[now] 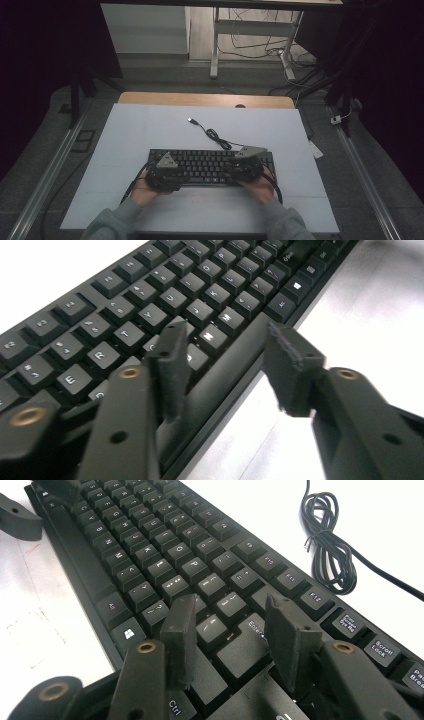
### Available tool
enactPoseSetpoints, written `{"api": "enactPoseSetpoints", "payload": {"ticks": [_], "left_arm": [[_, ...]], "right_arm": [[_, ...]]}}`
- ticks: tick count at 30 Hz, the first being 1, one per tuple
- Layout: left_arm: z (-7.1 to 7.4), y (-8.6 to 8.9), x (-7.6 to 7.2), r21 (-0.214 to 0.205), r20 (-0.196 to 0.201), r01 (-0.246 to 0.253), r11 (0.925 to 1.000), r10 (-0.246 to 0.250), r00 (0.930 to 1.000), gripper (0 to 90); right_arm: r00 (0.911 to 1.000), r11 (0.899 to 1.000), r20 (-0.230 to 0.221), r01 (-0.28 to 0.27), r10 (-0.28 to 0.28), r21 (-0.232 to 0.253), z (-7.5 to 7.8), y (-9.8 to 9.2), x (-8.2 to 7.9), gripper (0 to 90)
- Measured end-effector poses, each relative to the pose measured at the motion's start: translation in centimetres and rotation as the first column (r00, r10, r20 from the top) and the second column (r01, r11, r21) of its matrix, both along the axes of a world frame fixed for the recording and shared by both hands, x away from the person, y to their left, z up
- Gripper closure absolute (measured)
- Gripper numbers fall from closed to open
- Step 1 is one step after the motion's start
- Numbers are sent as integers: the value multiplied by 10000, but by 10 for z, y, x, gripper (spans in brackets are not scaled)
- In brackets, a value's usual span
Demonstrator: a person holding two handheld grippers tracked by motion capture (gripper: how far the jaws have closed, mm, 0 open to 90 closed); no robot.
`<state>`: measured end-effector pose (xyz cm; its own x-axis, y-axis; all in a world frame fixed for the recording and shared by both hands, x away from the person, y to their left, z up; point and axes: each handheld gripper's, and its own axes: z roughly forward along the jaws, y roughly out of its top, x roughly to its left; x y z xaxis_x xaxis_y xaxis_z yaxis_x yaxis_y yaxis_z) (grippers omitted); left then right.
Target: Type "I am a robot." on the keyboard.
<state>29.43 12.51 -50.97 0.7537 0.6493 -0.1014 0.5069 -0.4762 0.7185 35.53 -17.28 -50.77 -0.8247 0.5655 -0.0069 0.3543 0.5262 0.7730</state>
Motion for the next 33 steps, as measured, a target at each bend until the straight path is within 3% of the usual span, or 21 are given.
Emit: {"api": "enactPoseSetpoints", "payload": {"ticks": [4, 9, 16, 23, 29, 33], "left_arm": [[-2, -2, 0, 209, -50, 273, 9994, -272, 9996, 755], [-5, -3, 1, 401, -115, 359, 9985, -355, 9993, 881], [-13, -4, 5, 531, -320, 253, 9983, -237, 9992, 887], [-12, -4, 5, 553, -209, 196, 9983, -184, 9996, 888], [4, 10, 3, -333, 412, -260, 9991, 274, 9988, 888], [10, 22, 4, -746, 457, -565, 9956, 600, 9971, 888]], "right_arm": [[10000, 10000, -3, -2, 2, -10, 0, 0, 0, 561], [10000, 10000, -2, -3, 3, -12, 0, 0, 0, 559], [10000, 10000, 2, -6, 6, -62, 0, 0, 0, 557], [10000, 10000, 7, -12, 12, -97, 0, 0, 0, 556], [10000, 10000, 20, 5, -5, -26, 0, 0, 0, 555], [10000, 10000, 30, -7, 7, -61, 0, 0, 0, 554]]}}
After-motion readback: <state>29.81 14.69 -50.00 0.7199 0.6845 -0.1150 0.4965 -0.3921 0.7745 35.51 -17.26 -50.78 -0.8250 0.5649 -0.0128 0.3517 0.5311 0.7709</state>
